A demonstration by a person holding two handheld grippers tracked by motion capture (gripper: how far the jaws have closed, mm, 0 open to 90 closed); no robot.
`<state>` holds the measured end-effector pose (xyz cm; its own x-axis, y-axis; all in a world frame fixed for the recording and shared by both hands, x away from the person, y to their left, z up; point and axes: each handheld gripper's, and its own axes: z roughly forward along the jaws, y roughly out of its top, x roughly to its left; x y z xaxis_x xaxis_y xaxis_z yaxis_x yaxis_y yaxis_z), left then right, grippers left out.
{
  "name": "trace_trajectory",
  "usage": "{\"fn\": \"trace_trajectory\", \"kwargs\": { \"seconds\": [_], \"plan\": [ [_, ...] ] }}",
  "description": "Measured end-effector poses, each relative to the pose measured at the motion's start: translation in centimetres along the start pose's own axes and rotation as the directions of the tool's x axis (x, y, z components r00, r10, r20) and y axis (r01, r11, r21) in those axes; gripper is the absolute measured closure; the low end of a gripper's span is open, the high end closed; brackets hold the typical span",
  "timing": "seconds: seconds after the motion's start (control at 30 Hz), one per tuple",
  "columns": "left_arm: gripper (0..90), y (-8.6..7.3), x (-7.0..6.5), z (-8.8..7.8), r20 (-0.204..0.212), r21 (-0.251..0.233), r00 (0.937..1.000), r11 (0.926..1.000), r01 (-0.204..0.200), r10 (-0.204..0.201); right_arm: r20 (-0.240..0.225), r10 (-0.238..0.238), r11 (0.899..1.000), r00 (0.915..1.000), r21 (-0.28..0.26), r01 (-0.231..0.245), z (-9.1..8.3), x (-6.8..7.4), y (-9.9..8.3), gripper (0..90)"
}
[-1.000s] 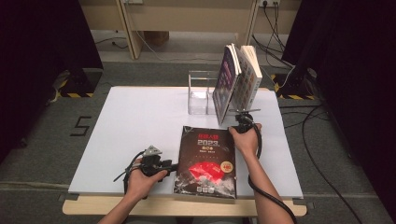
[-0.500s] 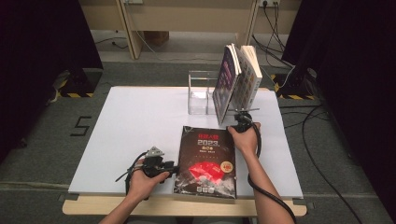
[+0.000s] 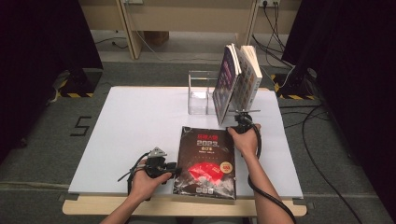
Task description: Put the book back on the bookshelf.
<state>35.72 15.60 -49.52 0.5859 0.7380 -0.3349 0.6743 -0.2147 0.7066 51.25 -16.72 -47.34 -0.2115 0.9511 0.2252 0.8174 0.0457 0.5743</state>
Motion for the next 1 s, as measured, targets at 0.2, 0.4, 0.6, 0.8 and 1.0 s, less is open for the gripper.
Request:
{"fn": "trace_trajectory", "kwargs": {
  "seconds": [0.2,0.4,0.6,0.8,1.0],
  "plan": [
    [61.6,-0.1,0.0,-0.2,-0.004,0.002,0.9999,0.9999,0.01,-0.01,-0.01,0.014,1.0,0.9999,-0.003,-0.014,-0.1,0.0,-0.2,61.8],
    [61.8,-0.2,-0.2,-0.3,-0.012,0.004,0.9999,1.0,0.009,-0.009,-0.023,0.022,1.0,0.9995,-0.003,-0.022,-0.3,0.1,-0.5,61.8],
    [61.7,-0.3,-0.2,-0.4,-0.015,0.006,0.9999,1.0,0.004,-0.004,-0.034,0.029,1.0,0.999,-0.009,-0.029,-0.5,0.1,-0.9,61.8],
    [61.7,-0.3,-0.3,-0.4,-0.016,0.006,0.9999,1.0,0.003,-0.003,-0.063,0.041,0.999,0.9972,0.006,-0.041,-0.8,0.0,-1.3,61.9],
    [61.8,-0.3,-0.3,-0.4,-0.019,0.008,0.9998,1.0,0.0,0.0,-0.092,0.067,0.998,0.9936,0.022,-0.065,-1.0,-0.1,-1.5,65.4]
  ]
}}
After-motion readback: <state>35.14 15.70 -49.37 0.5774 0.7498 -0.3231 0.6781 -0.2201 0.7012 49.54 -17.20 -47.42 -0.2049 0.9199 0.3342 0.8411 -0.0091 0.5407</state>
